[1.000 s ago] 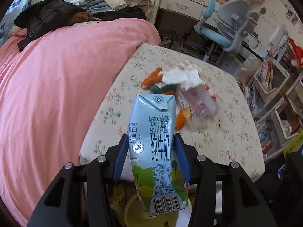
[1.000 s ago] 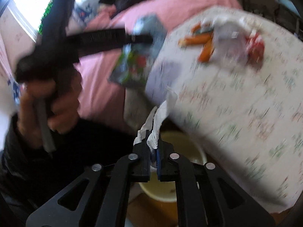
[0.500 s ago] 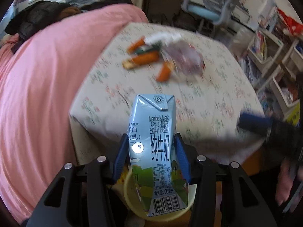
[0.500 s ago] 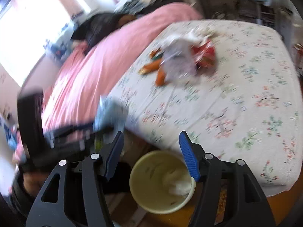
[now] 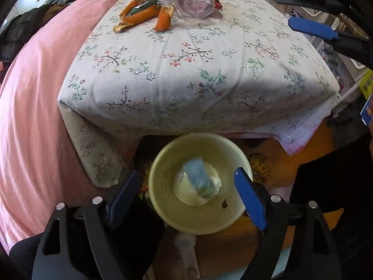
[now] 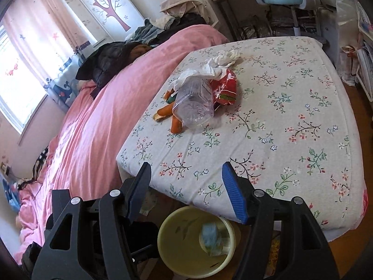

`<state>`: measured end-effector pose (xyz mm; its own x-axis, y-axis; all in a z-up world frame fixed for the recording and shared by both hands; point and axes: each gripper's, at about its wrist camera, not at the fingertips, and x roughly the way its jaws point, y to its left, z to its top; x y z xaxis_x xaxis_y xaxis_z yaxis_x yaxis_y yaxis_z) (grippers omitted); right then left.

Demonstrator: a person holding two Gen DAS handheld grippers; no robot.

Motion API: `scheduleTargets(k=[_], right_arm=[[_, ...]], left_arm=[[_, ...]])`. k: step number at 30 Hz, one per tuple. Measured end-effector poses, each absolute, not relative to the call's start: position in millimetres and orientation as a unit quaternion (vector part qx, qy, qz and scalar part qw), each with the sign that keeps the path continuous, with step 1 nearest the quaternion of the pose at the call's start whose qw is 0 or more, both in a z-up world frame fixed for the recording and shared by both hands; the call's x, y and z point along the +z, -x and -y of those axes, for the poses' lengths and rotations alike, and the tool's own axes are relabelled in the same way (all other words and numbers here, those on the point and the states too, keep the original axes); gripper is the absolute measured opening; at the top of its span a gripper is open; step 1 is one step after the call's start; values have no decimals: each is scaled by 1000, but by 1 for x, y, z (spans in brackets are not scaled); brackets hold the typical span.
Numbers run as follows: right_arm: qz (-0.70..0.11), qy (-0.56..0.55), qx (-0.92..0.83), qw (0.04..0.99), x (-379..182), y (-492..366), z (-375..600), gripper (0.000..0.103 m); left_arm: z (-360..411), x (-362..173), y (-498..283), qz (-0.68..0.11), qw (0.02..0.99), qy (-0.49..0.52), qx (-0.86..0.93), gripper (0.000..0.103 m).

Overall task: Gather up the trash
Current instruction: 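Grasp the clear plastic bottle with the right gripper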

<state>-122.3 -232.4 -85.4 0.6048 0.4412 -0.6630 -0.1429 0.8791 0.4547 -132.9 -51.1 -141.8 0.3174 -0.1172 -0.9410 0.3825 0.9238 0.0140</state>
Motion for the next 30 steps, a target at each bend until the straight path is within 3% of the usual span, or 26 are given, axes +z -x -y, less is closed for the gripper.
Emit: scheduleTargets(k=[10, 21, 30], right_arm=[[-401, -167, 150, 888, -84, 122, 228, 61], [-390, -88, 141, 906, -67, 96, 193, 66], [-426, -12, 104, 899, -76, 13, 162, 66]], left_arm=[[15, -79, 124, -398, 914, -24, -82, 90], [0, -47, 64, -352, 934, -38, -55, 90], [-2, -54, 19, -384, 919, -57, -64, 90]])
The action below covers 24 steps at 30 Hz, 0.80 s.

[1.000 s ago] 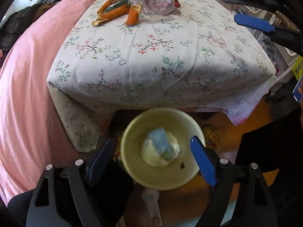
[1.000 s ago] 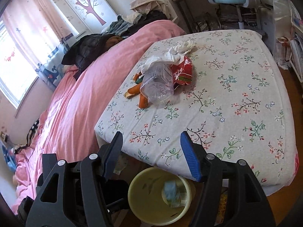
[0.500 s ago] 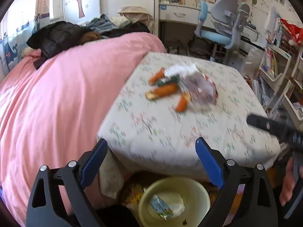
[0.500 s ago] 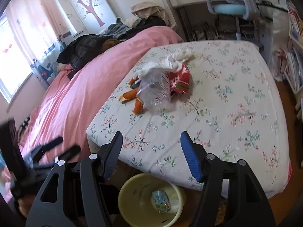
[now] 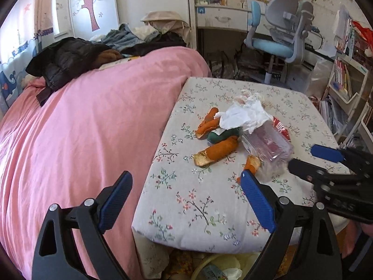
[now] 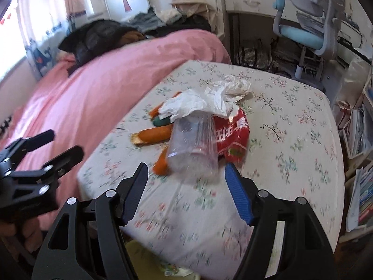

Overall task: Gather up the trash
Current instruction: 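Grasp the clear plastic bottle with the right gripper, then grasp the orange peel with left gripper while right holds the bottle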

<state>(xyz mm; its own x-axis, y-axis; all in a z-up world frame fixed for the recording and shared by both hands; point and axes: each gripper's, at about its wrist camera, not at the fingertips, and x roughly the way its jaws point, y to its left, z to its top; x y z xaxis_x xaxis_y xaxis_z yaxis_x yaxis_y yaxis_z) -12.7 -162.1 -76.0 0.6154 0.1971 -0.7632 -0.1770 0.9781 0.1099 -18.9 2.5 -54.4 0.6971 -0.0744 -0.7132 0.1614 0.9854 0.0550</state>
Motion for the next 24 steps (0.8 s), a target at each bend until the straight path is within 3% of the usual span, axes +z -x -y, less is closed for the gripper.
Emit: scheduleTargets(k=[7, 10, 13, 18, 24], right_arm=[[-461, 38, 96, 881, -106, -46, 140, 65], [-479, 37, 98, 872, -121, -62, 151, 55], [-475, 9, 95, 875, -115, -66, 174, 53], [-466, -165, 114, 862, -99, -56, 256, 53], [-491, -281, 198, 801, -108, -38, 299, 53]], left_arm=[[2, -71, -16, -417, 904, -69, -68, 90], [10, -79, -29, -428, 897, -85, -76, 90], [20, -87, -43, -437, 890, -99, -89, 90], [41, -103, -61, -449, 877, -129, -114, 90], [55, -114, -69, -463, 864, -150, -127, 88]])
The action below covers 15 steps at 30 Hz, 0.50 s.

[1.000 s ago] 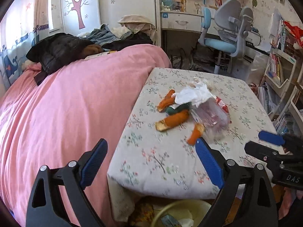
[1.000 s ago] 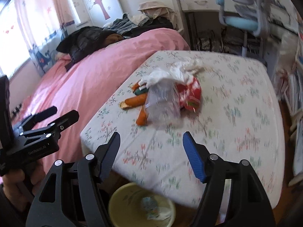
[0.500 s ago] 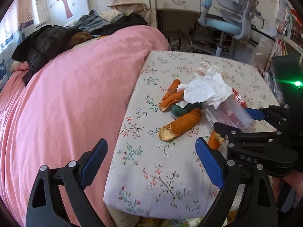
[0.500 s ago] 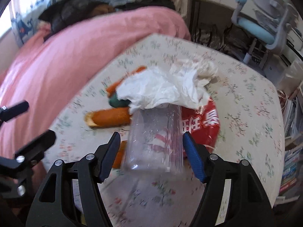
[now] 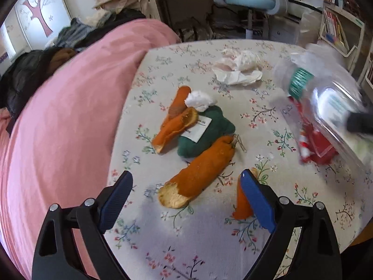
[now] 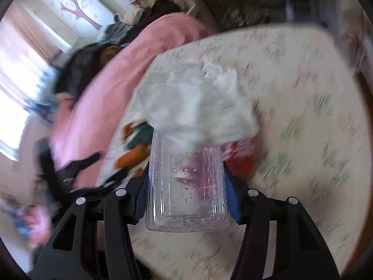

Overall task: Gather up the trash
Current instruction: 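Grasp the orange peel with left gripper while right holds the bottle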

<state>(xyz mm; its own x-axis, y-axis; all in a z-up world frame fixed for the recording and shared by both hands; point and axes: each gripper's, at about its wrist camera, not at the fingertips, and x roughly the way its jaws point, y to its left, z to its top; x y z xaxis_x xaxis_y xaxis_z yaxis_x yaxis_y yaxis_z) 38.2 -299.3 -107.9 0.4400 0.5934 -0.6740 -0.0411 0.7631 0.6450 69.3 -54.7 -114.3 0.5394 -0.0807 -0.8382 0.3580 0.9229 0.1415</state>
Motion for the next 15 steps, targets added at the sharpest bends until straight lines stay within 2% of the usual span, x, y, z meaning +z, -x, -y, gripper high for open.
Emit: scheduleTargets(k=[2, 4, 9, 13, 15], right_arm=[[-494, -281, 226, 791, -105, -34, 299, 53], [-501, -262, 245, 787, -101, -29, 294, 53], [-527, -78, 245, 810, -87, -11, 250, 53], [-537, 37, 230, 811, -95, 11, 215, 53], [-538, 57, 228, 810, -104, 21, 211, 53]], left_arm=[[52, -119, -73, -480, 858, -130, -131, 72], [48, -127, -77, -512, 841, -102, -142, 45], [39, -120, -69, -523, 834, -72, -162, 29], [31, -113, -60, -530, 829, -64, -168, 28], [32, -114, -60, -532, 827, -74, -166, 28]])
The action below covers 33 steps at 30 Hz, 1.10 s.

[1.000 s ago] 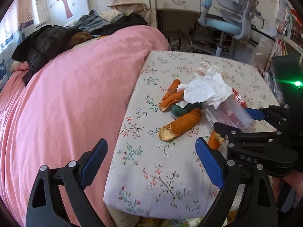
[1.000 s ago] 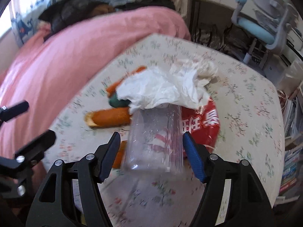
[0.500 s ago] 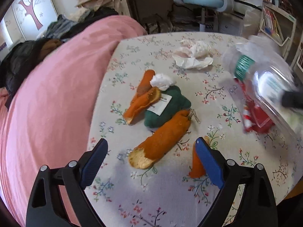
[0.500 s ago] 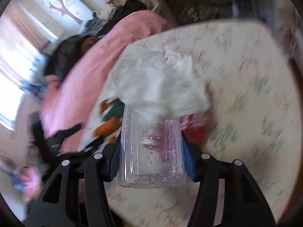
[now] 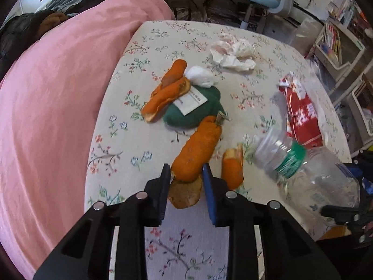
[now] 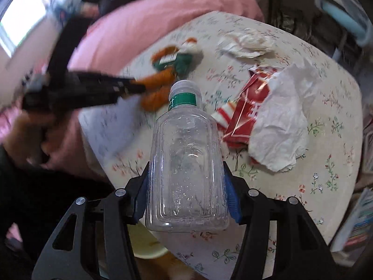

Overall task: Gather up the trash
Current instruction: 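Grasp the orange peel with left gripper while right holds the bottle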

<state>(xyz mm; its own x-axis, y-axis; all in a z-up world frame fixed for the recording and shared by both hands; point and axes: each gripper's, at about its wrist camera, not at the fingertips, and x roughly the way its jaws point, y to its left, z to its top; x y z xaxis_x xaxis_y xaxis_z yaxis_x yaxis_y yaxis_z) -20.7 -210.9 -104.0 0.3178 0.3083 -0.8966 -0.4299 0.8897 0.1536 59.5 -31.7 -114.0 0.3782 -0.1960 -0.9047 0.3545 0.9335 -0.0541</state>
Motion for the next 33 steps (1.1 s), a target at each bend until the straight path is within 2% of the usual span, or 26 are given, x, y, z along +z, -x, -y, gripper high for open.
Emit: scheduleTargets(k=[2, 3, 6, 10, 11, 12, 14, 16, 24, 28, 33], right_arm=[[-539, 62, 225, 810, -110, 24, 210, 54], [-539, 64, 224, 809, -111, 22, 207, 54], [-537, 65, 216, 813, -111, 21, 203, 54], [-540, 76, 205, 813, -120, 14, 197, 56], [-540, 75, 204, 813, -122, 13, 196, 56], [-541, 69, 203, 813, -122, 12, 196, 55], [-542, 36, 212, 812, -122, 8, 202, 54], [-539, -14, 224, 812, -118, 5, 212, 53], [-499, -219, 286, 788, -94, 9, 247, 53], [-480, -267, 307, 778, -87, 11, 253, 53], [-467, -275, 314, 780, -77, 12, 254, 53]], left_arm=[[34, -116, -60, -528, 830, -86, -160, 29], [36, -117, -60, -528, 830, -91, -158, 33], [42, -116, -62, -510, 840, -104, -154, 57], [46, -118, -68, -500, 846, -110, -150, 58], [47, -121, -69, -505, 843, -112, -150, 55], [48, -125, -69, -511, 838, -116, -151, 35], [49, -125, -69, -513, 836, -118, -155, 31], [46, -117, -68, -510, 838, -102, -167, 22], [27, -64, -43, -442, 877, -32, -186, 19], [19, -48, -37, -416, 889, 1, -193, 18], [17, -43, -37, -407, 893, 12, -193, 18]])
